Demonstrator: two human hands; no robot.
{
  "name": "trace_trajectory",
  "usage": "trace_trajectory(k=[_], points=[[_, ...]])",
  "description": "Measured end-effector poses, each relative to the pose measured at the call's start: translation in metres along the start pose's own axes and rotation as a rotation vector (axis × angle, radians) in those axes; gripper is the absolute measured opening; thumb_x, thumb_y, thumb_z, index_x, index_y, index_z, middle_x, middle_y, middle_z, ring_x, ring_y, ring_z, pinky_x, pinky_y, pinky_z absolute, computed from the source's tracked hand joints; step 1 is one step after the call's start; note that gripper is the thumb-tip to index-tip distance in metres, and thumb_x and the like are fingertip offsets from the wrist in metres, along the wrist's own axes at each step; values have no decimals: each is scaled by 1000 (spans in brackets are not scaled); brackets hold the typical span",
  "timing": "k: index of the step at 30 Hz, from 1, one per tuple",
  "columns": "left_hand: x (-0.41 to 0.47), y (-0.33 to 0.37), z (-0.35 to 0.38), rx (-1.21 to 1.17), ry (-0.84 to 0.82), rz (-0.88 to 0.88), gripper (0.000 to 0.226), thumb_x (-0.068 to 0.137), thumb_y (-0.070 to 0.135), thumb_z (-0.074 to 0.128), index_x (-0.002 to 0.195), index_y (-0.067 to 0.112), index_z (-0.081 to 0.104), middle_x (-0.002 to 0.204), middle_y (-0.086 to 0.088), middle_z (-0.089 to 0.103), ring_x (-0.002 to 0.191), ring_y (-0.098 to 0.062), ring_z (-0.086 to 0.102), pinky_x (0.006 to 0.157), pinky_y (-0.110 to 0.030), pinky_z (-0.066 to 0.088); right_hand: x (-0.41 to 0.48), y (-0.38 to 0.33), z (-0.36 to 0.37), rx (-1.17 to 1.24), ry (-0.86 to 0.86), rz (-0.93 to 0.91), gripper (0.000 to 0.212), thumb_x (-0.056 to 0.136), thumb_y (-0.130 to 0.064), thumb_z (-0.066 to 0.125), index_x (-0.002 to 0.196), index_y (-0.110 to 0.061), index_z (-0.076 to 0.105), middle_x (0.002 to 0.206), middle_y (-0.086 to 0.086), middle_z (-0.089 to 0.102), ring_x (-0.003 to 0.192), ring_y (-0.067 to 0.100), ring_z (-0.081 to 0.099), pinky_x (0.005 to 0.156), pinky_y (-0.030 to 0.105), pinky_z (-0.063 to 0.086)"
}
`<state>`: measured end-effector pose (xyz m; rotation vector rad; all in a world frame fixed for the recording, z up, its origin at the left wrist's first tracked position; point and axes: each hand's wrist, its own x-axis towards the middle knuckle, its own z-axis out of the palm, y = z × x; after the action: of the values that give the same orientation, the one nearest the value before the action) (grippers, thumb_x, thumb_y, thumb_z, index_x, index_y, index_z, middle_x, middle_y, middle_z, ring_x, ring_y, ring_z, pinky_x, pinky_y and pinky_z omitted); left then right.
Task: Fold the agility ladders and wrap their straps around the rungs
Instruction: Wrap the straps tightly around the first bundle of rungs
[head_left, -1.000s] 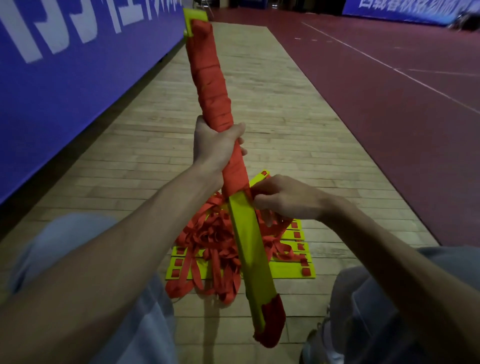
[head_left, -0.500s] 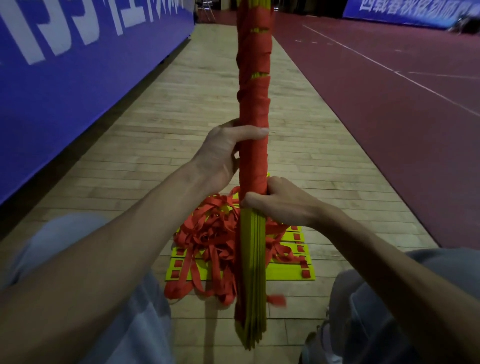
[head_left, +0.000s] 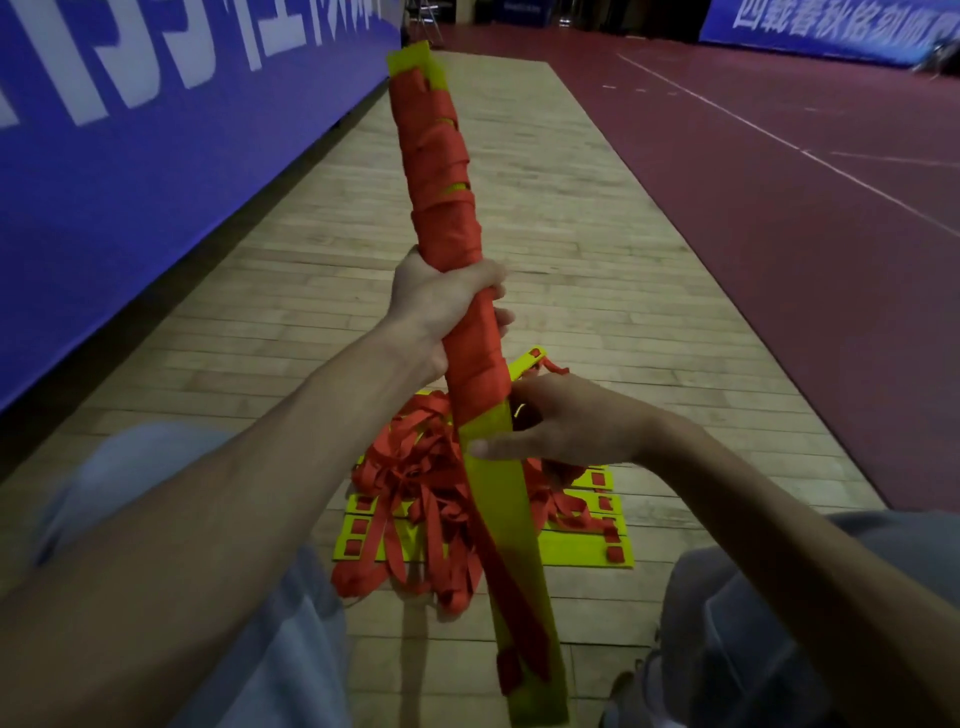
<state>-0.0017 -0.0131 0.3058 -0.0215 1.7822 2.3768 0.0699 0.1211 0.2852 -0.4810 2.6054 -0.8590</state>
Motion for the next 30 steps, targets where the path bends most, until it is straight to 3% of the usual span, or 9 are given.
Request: trace_trajectory(k=[5, 9, 13, 17, 20, 24, 26, 28, 30], points=[[8, -15, -2, 65, 62, 54, 48, 82, 19, 79, 117, 11, 47, 90, -13, 64, 59, -23, 67, 61, -39, 59, 14, 7, 21, -193, 204, 79, 62, 80, -70, 60, 77, -9, 61, 69, 4, 62, 65, 17, 60, 64, 38, 49], [9, -19, 5, 82, -6, -38, 44, 92, 17, 65, 128, 2, 45, 91, -12, 62, 64, -22, 67, 54, -30, 57, 14, 10, 20, -111, 231, 180, 57, 78, -64, 67, 57, -15, 49, 51, -4, 47, 50, 11, 48, 52, 26, 38], [1, -23, 7, 41, -140, -92, 17, 92, -1, 50, 108, 3, 49, 79, -9, 52, 73, -24, 58, 68, -35, 52, 11, 14, 21, 168, 213, 268, 32, 80, -38, 73, 59, -19, 58, 58, -2, 53, 56, 14, 50, 55, 26, 38], [-5, -16, 2, 20, -357, -18, 24, 87, -15, 45, 101, 5, 49, 84, -9, 50, 78, -21, 54, 76, -35, 49, 4, 13, 13, 325, 173, 246, 19, 81, -30, 72, 69, -17, 64, 67, 3, 61, 57, 15, 53, 55, 27, 41], [-5, -9, 1, -28, -402, 18, 23, 91, -6, 54, 111, 6, 52, 91, -7, 54, 84, -18, 58, 76, -29, 52, -2, 8, 3, 437, 173, 206, 22, 76, -32, 71, 68, -16, 60, 60, 3, 51, 43, 12, 41, 43, 23, 31], [-13, -11, 6, -45, -293, -42, 16, 91, 23, 64, 98, 12, 56, 74, -6, 59, 66, -17, 59, 61, -26, 53, -7, -2, -1, 597, 17, 84, 47, 66, -47, 72, 74, -3, 59, 64, 16, 47, 43, 20, 37, 44, 29, 28], [-17, -14, 8, -78, -292, -84, 21, 90, 31, 64, 96, 13, 54, 62, -3, 60, 59, -15, 59, 75, -34, 52, -10, -6, 0, 607, -71, 25, 49, 75, -43, 77, 82, 3, 60, 68, 17, 52, 45, 18, 43, 44, 29, 34], [-22, -12, 11, -164, -329, -128, 18, 92, 30, 59, 95, 14, 50, 58, -1, 62, 61, -17, 66, 88, -41, 52, -15, -7, -2, 628, -120, -31, 28, 84, -28, 74, 88, -2, 63, 72, 8, 64, 50, 11, 57, 46, 22, 46], [-26, -9, 12, -211, -370, -173, 22, 92, 30, 56, 102, 12, 46, 74, -5, 65, 67, -21, 71, 76, -37, 58, -16, -3, -5, 626, -173, -32, 34, 79, -24, 71, 103, 0, 63, 85, 14, 70, 60, 13, 65, 52, 21, 54]])
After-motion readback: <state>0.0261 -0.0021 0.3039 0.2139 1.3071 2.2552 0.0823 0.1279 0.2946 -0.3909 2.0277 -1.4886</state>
